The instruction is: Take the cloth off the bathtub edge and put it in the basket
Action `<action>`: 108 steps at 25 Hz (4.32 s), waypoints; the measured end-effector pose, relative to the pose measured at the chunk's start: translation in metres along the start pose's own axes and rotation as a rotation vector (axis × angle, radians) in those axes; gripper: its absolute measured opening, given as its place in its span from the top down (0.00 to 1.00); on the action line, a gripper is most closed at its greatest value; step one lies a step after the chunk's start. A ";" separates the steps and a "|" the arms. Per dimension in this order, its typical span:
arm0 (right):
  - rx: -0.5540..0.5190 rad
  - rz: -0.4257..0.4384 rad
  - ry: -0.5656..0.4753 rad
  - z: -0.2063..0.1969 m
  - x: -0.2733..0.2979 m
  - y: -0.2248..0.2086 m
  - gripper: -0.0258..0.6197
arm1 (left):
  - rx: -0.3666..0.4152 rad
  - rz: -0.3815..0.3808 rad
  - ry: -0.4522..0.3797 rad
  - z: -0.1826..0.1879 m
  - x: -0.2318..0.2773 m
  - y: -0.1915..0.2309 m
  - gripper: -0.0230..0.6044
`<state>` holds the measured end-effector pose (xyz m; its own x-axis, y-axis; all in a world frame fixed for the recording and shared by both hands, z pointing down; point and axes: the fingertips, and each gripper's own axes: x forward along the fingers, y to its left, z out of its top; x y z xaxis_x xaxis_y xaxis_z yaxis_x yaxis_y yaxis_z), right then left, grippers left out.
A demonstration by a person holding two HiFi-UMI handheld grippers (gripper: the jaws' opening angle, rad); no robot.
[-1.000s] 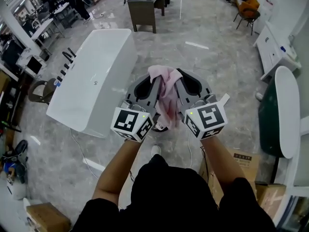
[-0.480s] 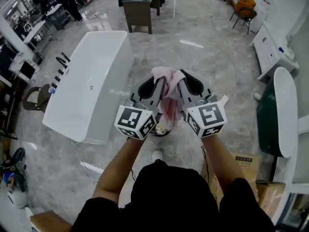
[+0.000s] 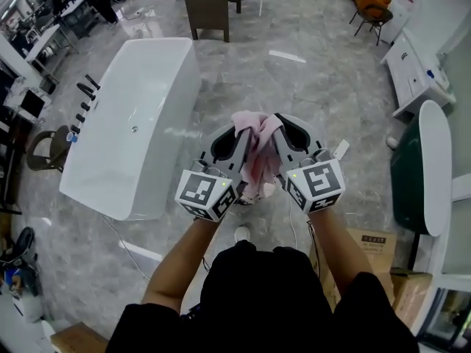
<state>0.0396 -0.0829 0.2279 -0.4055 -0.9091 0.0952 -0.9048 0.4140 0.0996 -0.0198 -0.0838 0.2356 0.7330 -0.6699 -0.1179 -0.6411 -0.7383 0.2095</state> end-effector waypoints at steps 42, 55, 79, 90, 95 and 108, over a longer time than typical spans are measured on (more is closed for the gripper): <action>0.101 0.254 0.297 -0.256 0.076 -0.023 0.91 | -0.159 0.306 0.349 -0.244 0.018 0.100 0.90; 0.211 0.324 0.448 -0.376 0.101 -0.026 0.91 | -0.190 0.409 0.496 -0.367 0.022 0.117 0.90; 0.223 0.318 0.729 -0.618 0.155 0.022 0.91 | -0.409 0.484 0.750 -0.616 -0.051 0.201 0.90; 0.259 0.306 0.848 -0.723 0.165 0.041 0.91 | -0.486 0.484 0.812 -0.712 -0.054 0.241 0.90; 0.294 0.254 0.882 -0.750 0.162 0.030 0.91 | -0.526 0.457 0.838 -0.739 -0.050 0.244 0.90; 0.329 0.189 0.961 -0.772 0.175 0.012 0.90 | -0.469 0.449 0.878 -0.751 -0.048 0.258 0.79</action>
<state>0.0579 -0.2016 1.0100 -0.4007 -0.3507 0.8464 -0.8864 0.3821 -0.2613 -0.0496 -0.1840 1.0243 0.4800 -0.4438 0.7567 -0.8767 -0.2127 0.4314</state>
